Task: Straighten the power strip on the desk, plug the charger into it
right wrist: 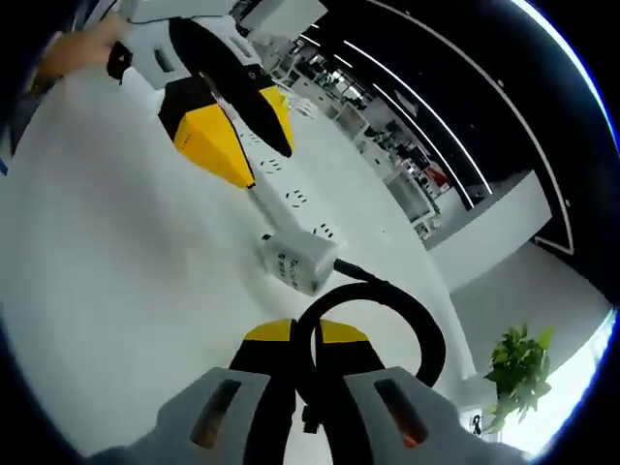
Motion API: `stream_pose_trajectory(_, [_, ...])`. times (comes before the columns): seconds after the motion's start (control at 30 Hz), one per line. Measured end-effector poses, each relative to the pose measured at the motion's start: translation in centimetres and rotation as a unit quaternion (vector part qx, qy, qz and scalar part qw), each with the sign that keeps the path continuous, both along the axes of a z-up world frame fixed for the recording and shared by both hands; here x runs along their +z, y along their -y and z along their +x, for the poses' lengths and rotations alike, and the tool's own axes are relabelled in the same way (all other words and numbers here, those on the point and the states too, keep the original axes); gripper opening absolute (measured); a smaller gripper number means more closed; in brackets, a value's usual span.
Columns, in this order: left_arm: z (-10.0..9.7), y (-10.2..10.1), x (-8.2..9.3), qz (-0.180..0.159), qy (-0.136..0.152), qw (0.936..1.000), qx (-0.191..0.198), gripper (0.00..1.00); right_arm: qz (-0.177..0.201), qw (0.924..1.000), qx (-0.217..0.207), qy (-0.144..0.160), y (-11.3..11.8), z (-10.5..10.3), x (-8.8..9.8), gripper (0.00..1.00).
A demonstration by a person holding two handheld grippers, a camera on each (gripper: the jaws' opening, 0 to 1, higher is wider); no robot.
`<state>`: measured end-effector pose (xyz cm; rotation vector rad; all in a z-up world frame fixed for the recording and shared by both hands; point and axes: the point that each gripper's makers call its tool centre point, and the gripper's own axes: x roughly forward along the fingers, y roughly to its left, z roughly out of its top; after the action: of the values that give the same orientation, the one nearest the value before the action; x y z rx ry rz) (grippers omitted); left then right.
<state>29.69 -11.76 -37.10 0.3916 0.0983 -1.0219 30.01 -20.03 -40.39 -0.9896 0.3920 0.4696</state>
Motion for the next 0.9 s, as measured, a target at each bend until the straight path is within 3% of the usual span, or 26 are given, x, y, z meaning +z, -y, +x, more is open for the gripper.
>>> stream_pose_trajectory(0.5, [0.8,3.2,-1.8,0.061,0.034,0.9975,-0.011,0.28,-0.023,0.9995,0.017,0.012,-1.6,-0.6,0.4,0.05])
stream_pose_trajectory(0.73, [1.6,3.2,-3.2,0.084,0.035,0.9958,-0.012,0.27,-0.029,0.9992,0.026,0.013,-2.3,-0.8,0.4,0.05])
stream_pose_trajectory(0.9, [1.8,3.0,-3.4,0.08,0.031,0.9963,-0.008,0.26,-0.04,0.9986,0.032,0.016,-3.0,-1.3,0.5,0.06])
